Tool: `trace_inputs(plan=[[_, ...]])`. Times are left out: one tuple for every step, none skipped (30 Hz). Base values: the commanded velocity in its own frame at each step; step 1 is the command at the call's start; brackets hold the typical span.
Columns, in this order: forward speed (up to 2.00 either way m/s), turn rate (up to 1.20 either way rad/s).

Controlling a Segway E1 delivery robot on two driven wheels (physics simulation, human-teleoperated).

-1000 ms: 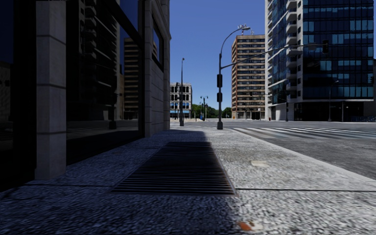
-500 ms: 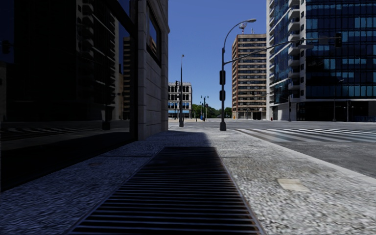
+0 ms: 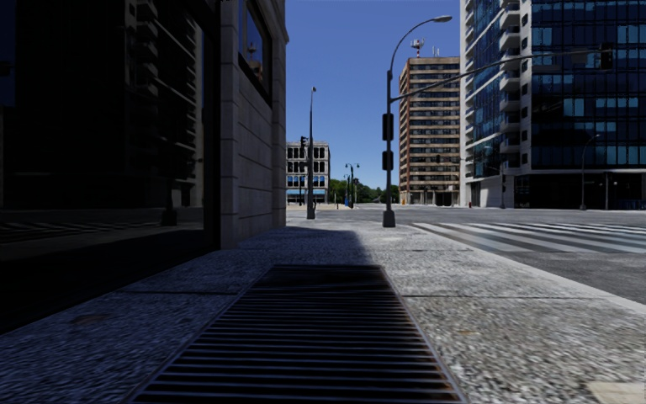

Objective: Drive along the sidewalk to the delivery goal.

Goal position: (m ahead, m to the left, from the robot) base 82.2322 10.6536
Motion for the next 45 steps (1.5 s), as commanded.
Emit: trace_inputs(plan=[[2.00,0.00],[2.00,0.00],[2.00,0.00],[2.00,0.00],[2.00,0.00],[2.00,0.00],[2.00,0.00],[2.00,0.00],[2.00,0.00],[2.00,0.00],[2.00,0.00],[2.00,0.00],[2.00,0.00],[2.00,0.00],[2.00,0.00],[2.00,0.00],[2.00,0.00],[2.00,0.00],[2.00,0.00],[2.00,0.00],[2.00,0.00],[2.00,0.00],[2.00,0.00],[2.00,0.00],[2.00,0.00],[2.00,0.00],[2.00,0.00],[2.00,0.00],[2.00,0.00],[2.00,0.00],[2.00,0.00],[2.00,0.00],[2.00,0.00],[2.00,0.00],[2.00,0.00],[2.00,0.00],[2.00,0.00],[2.00,0.00],[2.00,0.00],[2.00,0.00],[2.00,0.00],[2.00,0.00],[2.00,0.00],[2.00,0.00],[2.00,0.00]])
